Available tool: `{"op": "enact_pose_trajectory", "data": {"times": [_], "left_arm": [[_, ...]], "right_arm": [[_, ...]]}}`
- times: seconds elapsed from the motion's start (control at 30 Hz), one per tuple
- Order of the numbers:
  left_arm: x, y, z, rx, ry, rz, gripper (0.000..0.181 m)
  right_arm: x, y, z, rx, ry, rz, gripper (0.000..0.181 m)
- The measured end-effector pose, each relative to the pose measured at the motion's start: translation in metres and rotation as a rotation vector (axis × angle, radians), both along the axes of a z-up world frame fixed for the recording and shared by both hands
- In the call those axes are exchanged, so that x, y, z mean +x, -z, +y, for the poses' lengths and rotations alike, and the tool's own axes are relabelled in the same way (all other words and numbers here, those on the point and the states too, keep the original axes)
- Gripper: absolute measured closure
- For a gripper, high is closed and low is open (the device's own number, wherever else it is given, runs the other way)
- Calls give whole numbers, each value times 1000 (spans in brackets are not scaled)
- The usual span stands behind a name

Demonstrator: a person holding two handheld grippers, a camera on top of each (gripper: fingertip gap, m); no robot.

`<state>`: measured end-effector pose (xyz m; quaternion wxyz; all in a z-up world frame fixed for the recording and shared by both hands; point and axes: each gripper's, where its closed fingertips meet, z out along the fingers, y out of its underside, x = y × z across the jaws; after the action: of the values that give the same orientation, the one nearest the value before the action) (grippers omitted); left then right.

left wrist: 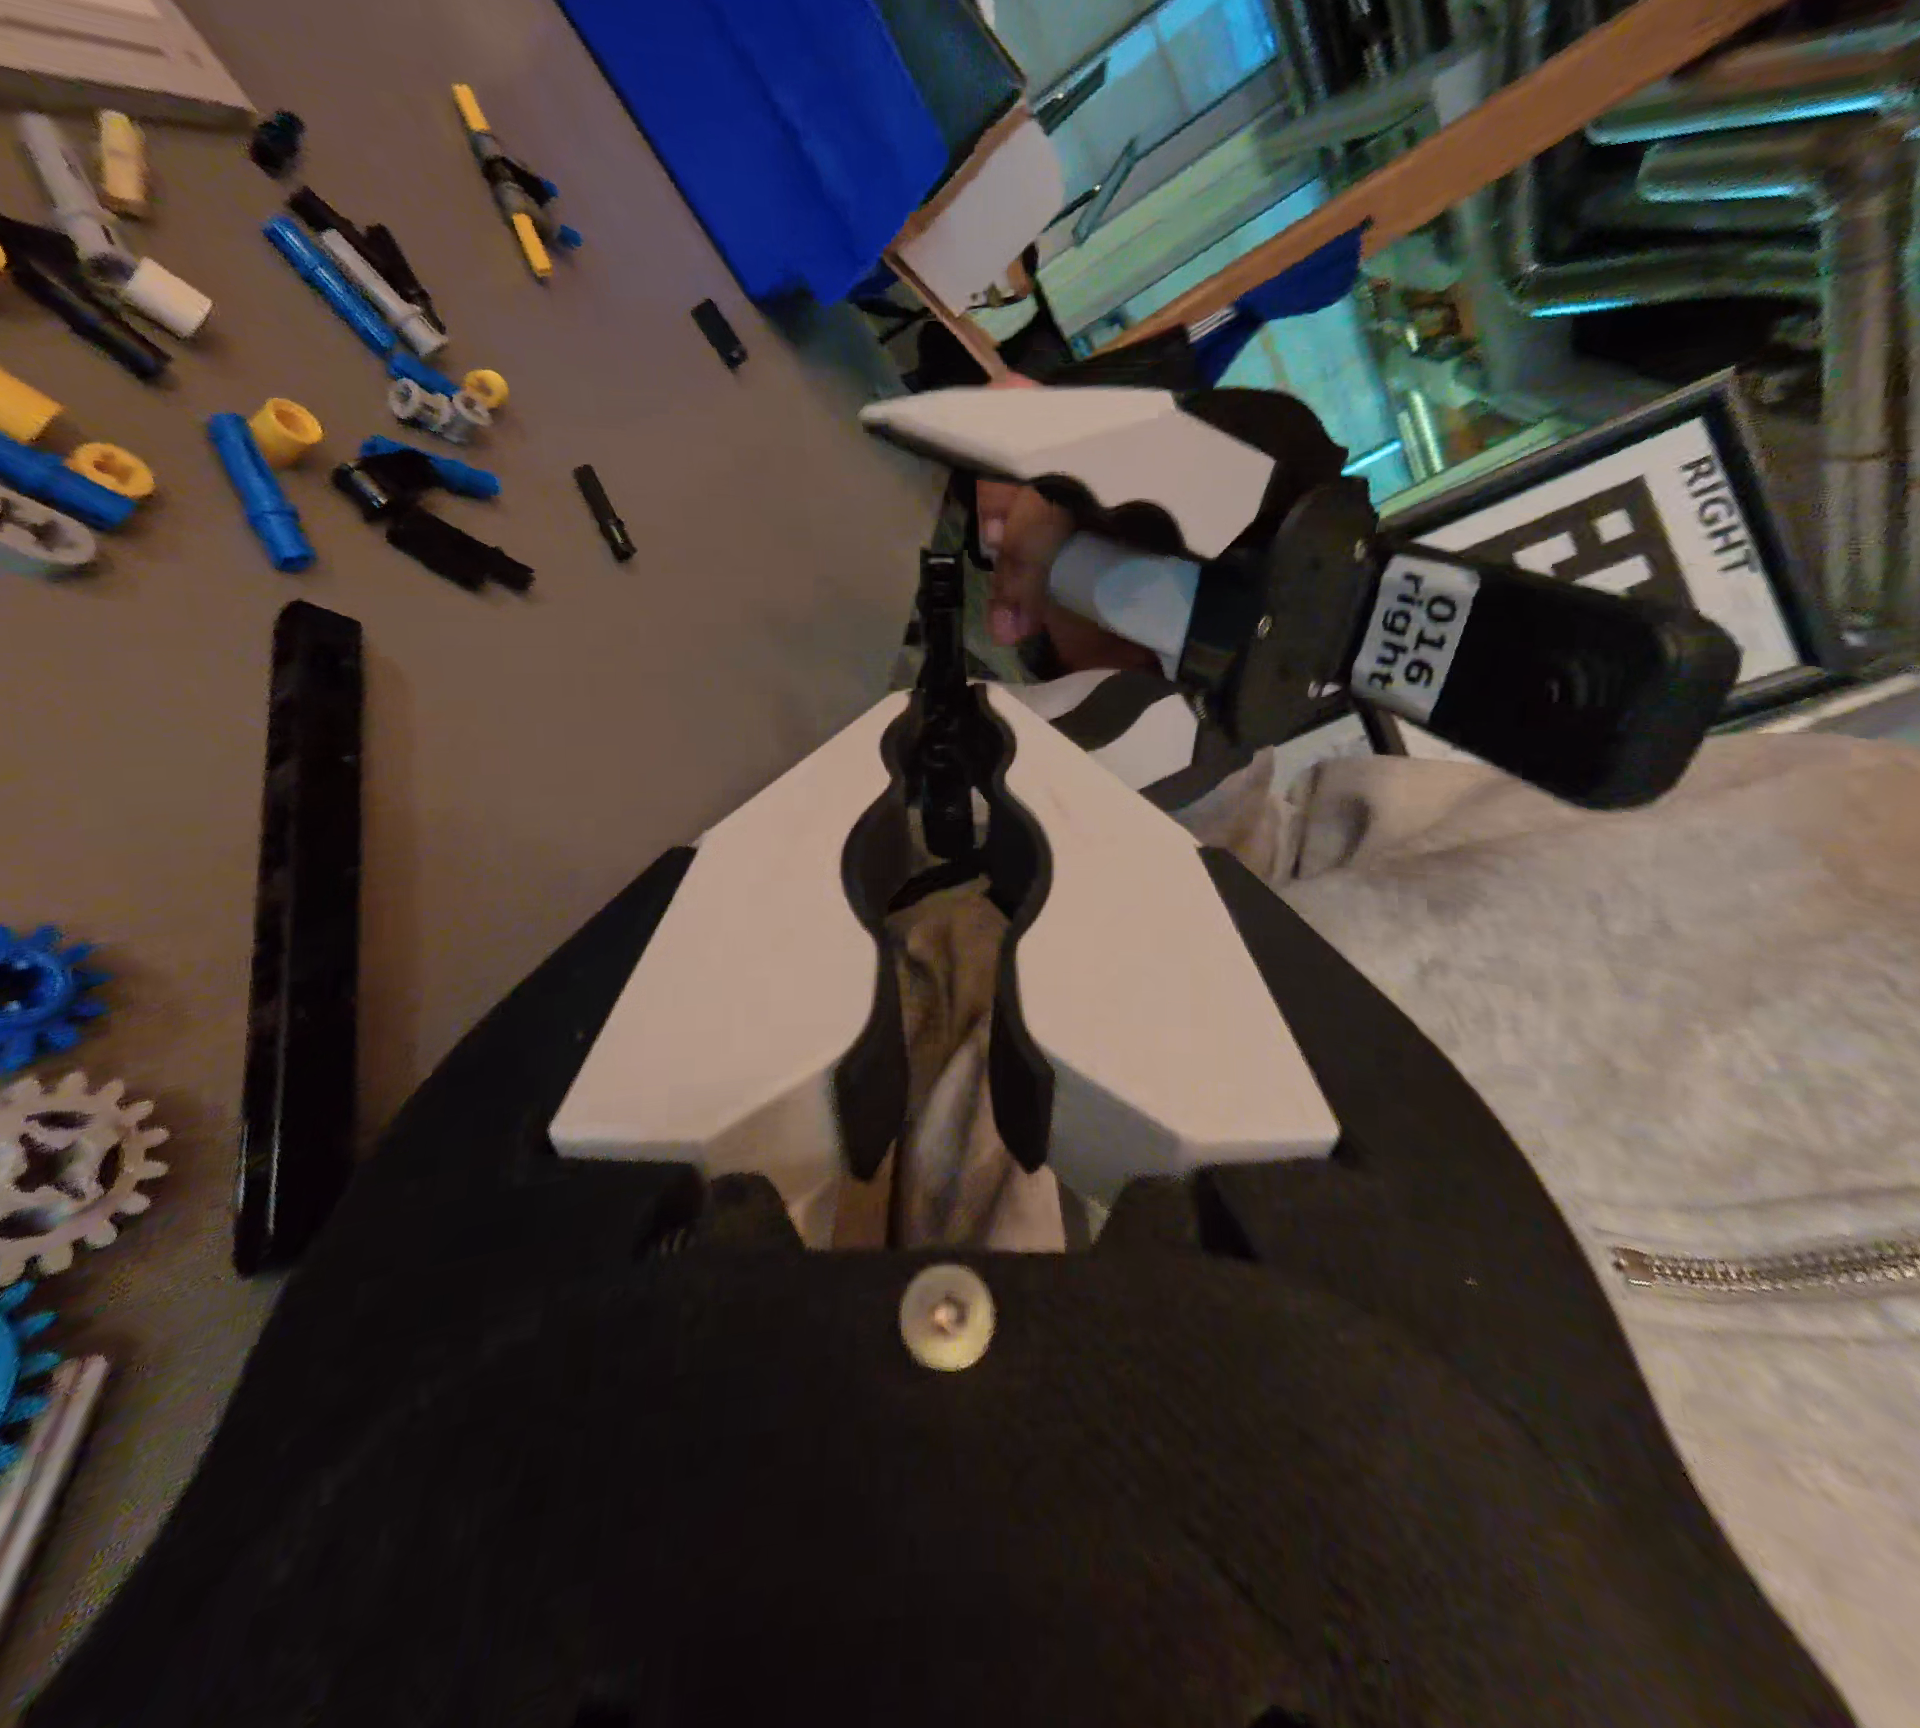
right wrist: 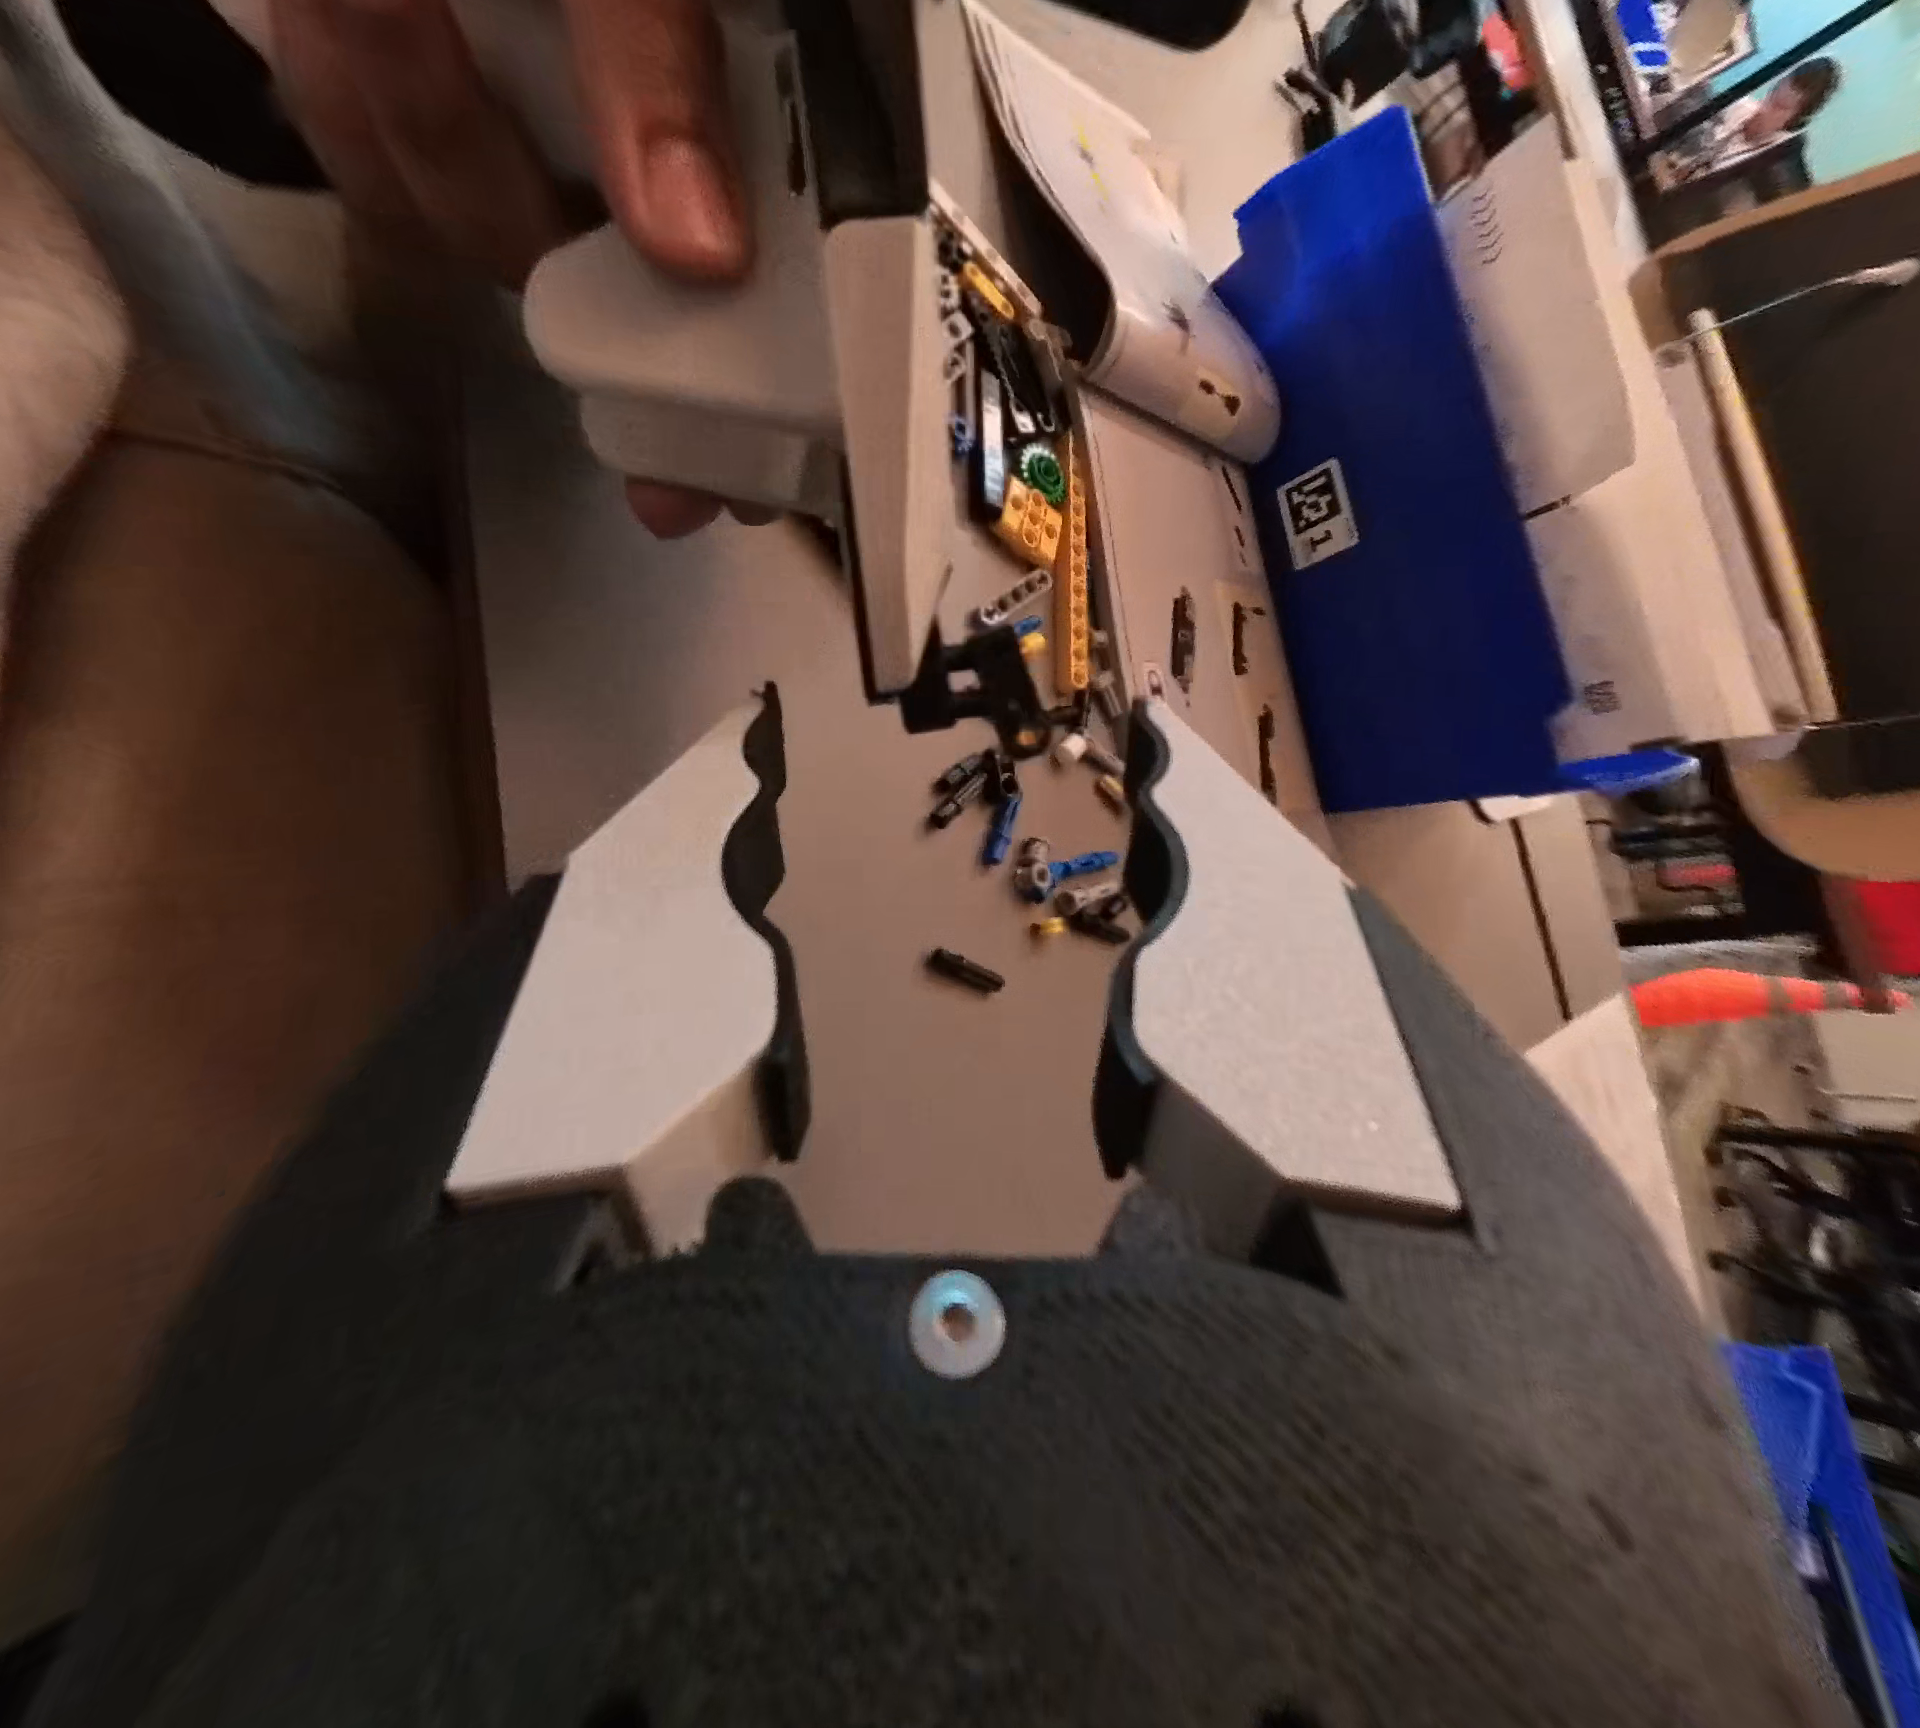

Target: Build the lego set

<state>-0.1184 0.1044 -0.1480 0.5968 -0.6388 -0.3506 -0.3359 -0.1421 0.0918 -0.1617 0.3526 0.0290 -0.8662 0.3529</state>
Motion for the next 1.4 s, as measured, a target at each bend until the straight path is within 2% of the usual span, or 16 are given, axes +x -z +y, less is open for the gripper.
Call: {"op": "enact_pose_trajectory", "data": {"times": [0.03,0.3,0.37,0.67,0.93,0.97,1.07,1.13,1.27,1.4], "left_arm": [[0,1,1,-7,-1,5,178],[5,15,7,-86,14,25,177],[7,18,8,-109,17,45,177],[2,17,8,-86,-18,20,176],[-6,14,5,-45,-68,-10,176],[-7,13,5,-33,-75,-21,176],[-10,9,4,9,-93,-57,175],[-11,8,4,9,-100,-54,176],[-8,10,5,-7,-82,-51,175],[-7,13,6,-26,-79,-35,176]], "right_arm": [[0,3,-2,-8,6,17,120],[3,22,2,98,0,68,139],[2,23,5,122,6,88,150],[1,28,9,89,49,-7,157],[-7,23,6,39,80,6,156],[-9,23,5,31,89,19,154],[-6,28,-2,10,91,-26,128],[-4,27,-4,-25,99,-74,125],[-3,9,-3,-109,96,-86,145],[-1,12,-1,-63,95,-88,152]]}}
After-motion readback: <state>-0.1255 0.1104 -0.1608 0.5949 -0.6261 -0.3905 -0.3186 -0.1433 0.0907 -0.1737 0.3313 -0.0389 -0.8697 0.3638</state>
